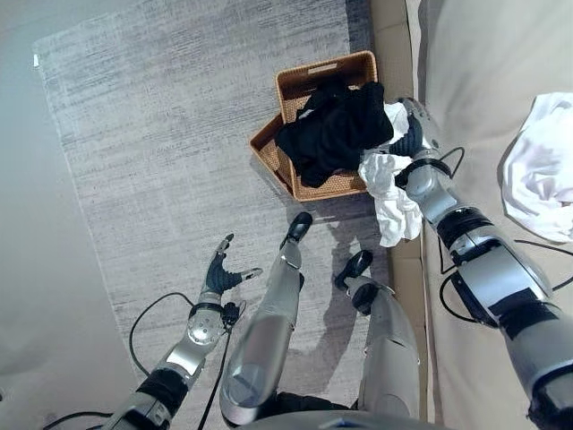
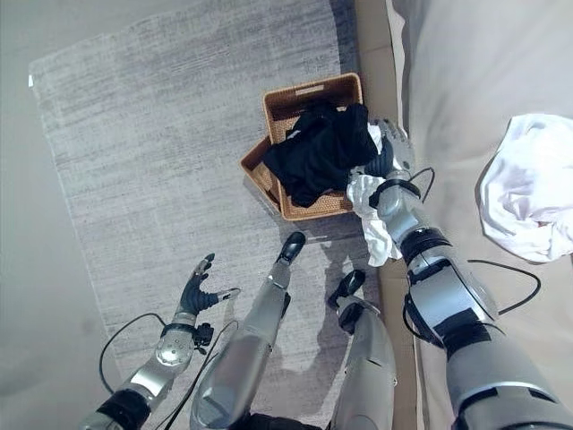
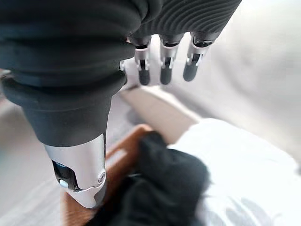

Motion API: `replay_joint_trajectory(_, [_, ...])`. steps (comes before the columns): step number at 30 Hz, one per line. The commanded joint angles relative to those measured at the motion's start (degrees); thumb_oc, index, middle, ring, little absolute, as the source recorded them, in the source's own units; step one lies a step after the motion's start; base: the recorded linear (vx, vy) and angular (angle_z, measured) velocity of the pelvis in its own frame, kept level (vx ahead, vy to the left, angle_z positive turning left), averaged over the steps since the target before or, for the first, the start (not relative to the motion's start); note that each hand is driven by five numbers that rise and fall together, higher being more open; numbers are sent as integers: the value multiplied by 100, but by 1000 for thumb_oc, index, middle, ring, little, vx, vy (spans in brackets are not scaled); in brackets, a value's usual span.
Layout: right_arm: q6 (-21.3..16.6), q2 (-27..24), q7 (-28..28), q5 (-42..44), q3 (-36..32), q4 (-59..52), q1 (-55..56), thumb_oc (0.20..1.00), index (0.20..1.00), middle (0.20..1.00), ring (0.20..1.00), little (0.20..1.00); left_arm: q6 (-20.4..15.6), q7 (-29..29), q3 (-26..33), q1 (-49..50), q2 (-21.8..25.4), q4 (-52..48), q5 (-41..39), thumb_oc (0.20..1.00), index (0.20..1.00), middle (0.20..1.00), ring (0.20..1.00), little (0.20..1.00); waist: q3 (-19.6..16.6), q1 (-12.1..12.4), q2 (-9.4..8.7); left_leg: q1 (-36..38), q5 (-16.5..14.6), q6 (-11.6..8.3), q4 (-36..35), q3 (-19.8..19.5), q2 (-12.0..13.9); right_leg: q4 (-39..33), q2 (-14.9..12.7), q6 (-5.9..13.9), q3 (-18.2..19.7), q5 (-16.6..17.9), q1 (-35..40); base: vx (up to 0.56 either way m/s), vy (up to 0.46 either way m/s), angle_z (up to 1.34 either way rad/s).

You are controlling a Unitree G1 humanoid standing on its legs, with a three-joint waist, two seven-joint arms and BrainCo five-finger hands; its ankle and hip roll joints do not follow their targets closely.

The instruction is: Pick up clothes into the bucket

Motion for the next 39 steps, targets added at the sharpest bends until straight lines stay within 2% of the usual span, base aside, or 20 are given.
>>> replay_joint_trajectory(1, [98,-607,-398,96,10,161,-129,1000,1000,1000,1000,1000,-119,293,69,95,44,-266,-247,1000,1000,1000,1000,1000,-79,79,260,136,-654,459,329,328,72,247,-204,603,453,238,87,29,38,0])
replay_joint_trajectory(8, [290,-692,-381,-35,151,509,-343,1000,1000,1000,1000,1000,-36,396,54,22,20,-223,-326,1000,1000,1000,1000,1000,-79,-31,302,-100,-647,467,345,377,50,266,-193,575,525,203,-191,13,27,-2])
replay_joint_trajectory(20, [348,-687,-311,-46,276,735,-516,1000,1000,1000,1000,1000,-9,424,-269,-213,-34,-706,-356,1000,1000,1000,1000,1000,-79,-130,469,-741,-661,493,556,461,-68,496,-251,553,606,151,-826,3,7,-2])
replay_joint_trajectory(33, [474,-422,-354,-992,1046,624,-817,1000,1000,1000,1000,1000,-46,521,-371,-341,2,-754,-376,1000,1000,1000,1000,1000,-79,-168,462,-1264,-597,480,636,458,-140,513,-254,530,637,167,-1277,0,0,0])
replay_joint_trajectory(39, [517,-276,-148,-931,1048,774,-960,1000,1000,1000,1000,1000,-23,522,-398,-394,3,-772,-425,1000,1000,1000,1000,1000,-79,-171,457,-1375,-557,465,604,431,-159,507,-247,513,605,153,-1374,0,0,0])
